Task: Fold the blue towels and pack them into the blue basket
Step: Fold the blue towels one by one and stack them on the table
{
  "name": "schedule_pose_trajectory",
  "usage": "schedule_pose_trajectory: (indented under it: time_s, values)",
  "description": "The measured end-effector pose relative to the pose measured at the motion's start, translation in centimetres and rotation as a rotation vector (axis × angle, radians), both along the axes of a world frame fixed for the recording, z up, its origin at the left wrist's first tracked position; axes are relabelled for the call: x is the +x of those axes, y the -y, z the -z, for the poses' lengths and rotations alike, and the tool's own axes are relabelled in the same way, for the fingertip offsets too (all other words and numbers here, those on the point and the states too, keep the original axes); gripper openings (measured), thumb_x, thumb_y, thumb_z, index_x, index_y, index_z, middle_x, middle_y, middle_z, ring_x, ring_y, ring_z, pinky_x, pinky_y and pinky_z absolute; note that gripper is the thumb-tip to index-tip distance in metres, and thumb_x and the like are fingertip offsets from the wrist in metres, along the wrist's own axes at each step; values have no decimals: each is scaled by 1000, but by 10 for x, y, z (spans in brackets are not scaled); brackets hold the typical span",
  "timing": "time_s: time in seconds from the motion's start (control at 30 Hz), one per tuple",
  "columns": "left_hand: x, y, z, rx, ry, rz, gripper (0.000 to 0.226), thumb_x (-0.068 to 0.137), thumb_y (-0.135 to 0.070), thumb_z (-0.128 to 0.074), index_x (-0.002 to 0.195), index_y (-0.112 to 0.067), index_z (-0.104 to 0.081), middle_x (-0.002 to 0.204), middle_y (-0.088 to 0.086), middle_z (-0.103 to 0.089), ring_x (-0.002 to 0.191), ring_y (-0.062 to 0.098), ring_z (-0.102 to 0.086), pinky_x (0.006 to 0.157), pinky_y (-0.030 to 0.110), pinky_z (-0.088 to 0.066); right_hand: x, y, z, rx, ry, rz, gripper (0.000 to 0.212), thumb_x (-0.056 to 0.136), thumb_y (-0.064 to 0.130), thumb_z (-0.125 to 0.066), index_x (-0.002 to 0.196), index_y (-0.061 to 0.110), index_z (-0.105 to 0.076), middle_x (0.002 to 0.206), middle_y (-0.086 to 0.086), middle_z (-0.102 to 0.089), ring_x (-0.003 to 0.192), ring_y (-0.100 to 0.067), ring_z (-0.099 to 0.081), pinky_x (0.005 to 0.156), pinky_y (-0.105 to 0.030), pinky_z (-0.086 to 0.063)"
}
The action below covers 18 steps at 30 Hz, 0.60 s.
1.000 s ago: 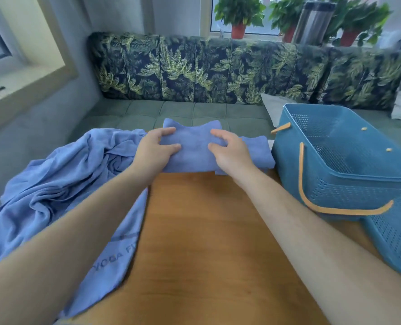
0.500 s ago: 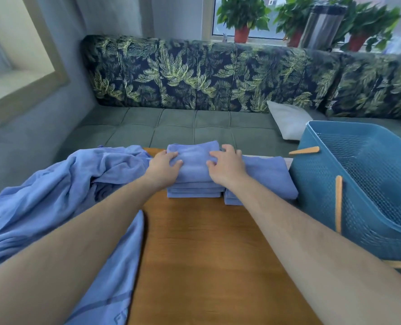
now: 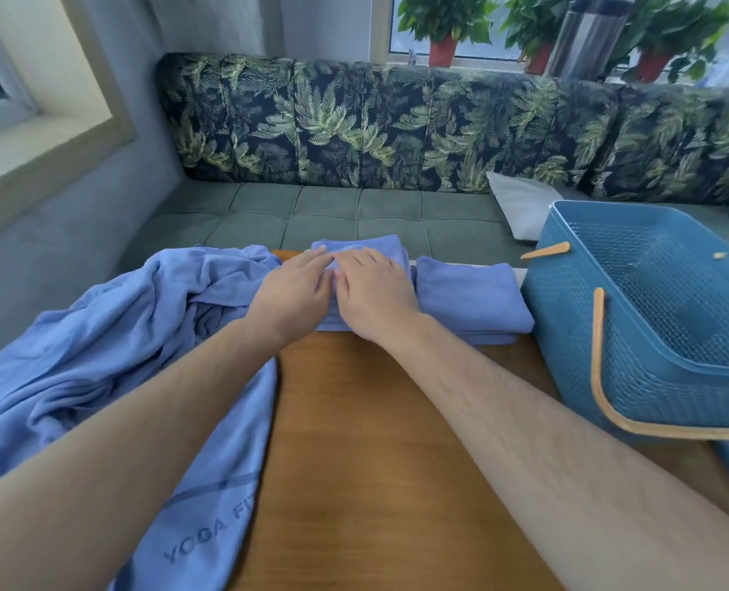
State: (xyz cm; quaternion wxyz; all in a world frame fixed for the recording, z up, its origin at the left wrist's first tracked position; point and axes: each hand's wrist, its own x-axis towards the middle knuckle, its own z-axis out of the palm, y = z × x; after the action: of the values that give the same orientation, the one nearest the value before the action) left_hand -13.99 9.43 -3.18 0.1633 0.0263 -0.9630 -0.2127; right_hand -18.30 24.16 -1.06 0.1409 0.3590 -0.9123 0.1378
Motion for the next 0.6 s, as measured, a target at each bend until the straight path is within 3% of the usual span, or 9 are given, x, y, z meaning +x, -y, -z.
schedule_pose_trajectory:
  time_s: [0.07, 0.13, 0.23, 0.3, 0.4, 0.53, 0.6]
  values:
    - [24, 13, -4, -1, -19, -52, 36, 100, -30, -30, 115, -25, -63, 135, -3, -60, 133, 16, -48, 99, 40, -45, 24, 17, -2, -77, 38, -32, 33, 105, 26, -37, 123, 15, -63, 125, -3, -65, 121, -27, -53, 97, -39, -34]
    - [52, 26, -13, -12, -38, -87, 30, 99, -28, -32, 98, -26, -62, 111, -5, -67, 113, 18, -60, 85, 41, -50, 48, 38, -3, -145, 72, -71, 31, 103, 24, -40, 121, 16, -64, 120, -3, -67, 114, -29, -56, 92, -43, -39]
    - [94, 51, -22, -101, -29, -162, 30, 93, -29, -35, 94, -27, -65, 100, -4, -67, 93, 22, -62, 72, 39, -49, 79, 72, -1, -141, 109, -125, 34, 103, 25, -38, 125, 16, -62, 125, -4, -66, 117, -31, -55, 91, -43, -40]
    - [120, 72, -21, -220, -12, -291, 30, 94, -33, -41, 100, -21, -68, 108, 2, -65, 99, 28, -61, 74, 38, -45, 96, 93, 2, -126, 139, -171, 34, 104, 27, -38, 125, 15, -62, 128, -4, -64, 119, -30, -54, 87, -41, -41]
    - [146, 103, -19, -383, 132, -492, 37, 95, -42, -47, 112, -15, -66, 123, 7, -58, 113, 32, -55, 89, 44, -42, 115, 118, 7, -129, 199, -214, 30, 104, 27, -38, 116, 14, -63, 122, -4, -64, 113, -31, -56, 79, -39, -40]
    - [163, 132, -18, -395, 264, -672, 44, 97, -43, -55, 128, -12, -57, 133, 11, -54, 121, 33, -51, 99, 42, -37, 127, 138, 13, -71, 243, -245, 29, 104, 31, -37, 108, 12, -59, 118, -7, -64, 109, -33, -57, 82, -43, -44]
    - [165, 141, -17, -430, 307, -686, 37, 98, -36, -55, 127, -13, -58, 130, 10, -58, 118, 31, -54, 99, 39, -38, 129, 143, 16, -70, 251, -250, 27, 104, 32, -38, 101, 13, -57, 113, -7, -65, 104, -33, -57, 78, -42, -42]
